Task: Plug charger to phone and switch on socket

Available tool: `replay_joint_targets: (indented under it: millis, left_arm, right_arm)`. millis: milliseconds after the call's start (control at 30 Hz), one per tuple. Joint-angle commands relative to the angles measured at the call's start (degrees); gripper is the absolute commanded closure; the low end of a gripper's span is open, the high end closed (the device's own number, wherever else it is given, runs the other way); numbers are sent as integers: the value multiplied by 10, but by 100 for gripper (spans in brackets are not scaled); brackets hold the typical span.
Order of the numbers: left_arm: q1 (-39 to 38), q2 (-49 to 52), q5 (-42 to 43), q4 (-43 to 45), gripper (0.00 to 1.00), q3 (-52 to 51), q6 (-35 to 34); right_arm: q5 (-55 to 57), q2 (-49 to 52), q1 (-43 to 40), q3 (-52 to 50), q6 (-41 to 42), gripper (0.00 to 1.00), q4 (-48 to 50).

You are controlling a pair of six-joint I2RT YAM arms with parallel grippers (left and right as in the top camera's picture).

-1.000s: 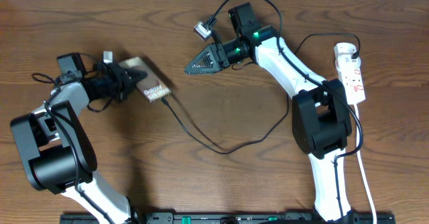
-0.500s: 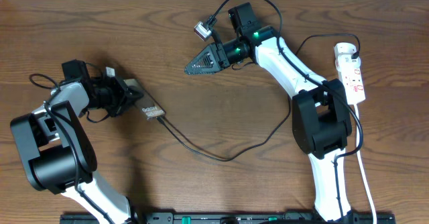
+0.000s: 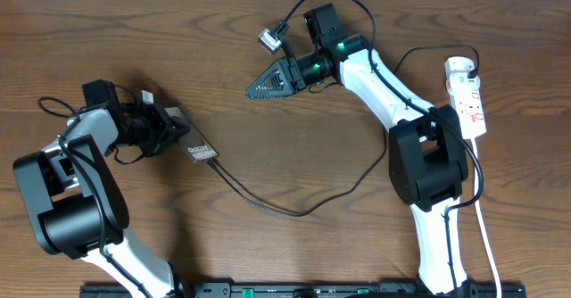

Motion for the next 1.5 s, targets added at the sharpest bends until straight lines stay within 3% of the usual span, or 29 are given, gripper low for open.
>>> replay_joint_targets:
  millis: [0, 133, 333, 567, 733, 900, 1333, 1467]
  left_arm:
    - [2, -4, -34, -10, 92, 7, 11]
    - [2, -4, -34, -15, 83, 7, 11]
    - [2, -4, -34, -17, 83, 7, 11]
    - [2, -4, -34, -26, 59, 7, 11]
    - [2, -4, -34, -30, 56, 7, 11]
    - [2, -4, -40, -41, 39, 7, 11]
    - [2, -4, -92, -84, 34, 7, 11]
    - [2, -4, -92, -89, 28, 7, 11]
  right_arm:
    - [-10, -2, -1, 8, 4, 1, -1]
    - [-10, -2, -1, 8, 4, 1, -1]
    - [-10, -2, -1, 8, 4, 1, -1]
    - [-10, -2, -1, 8, 4, 1, -1]
    - [-10, -2, -1, 8, 4, 1, -1]
    - [-10, -2, 0, 8, 4, 1, -1]
    - [-10, -2, 0, 8, 4, 1, -1]
    - [-10, -2, 0, 8, 4, 1, -1]
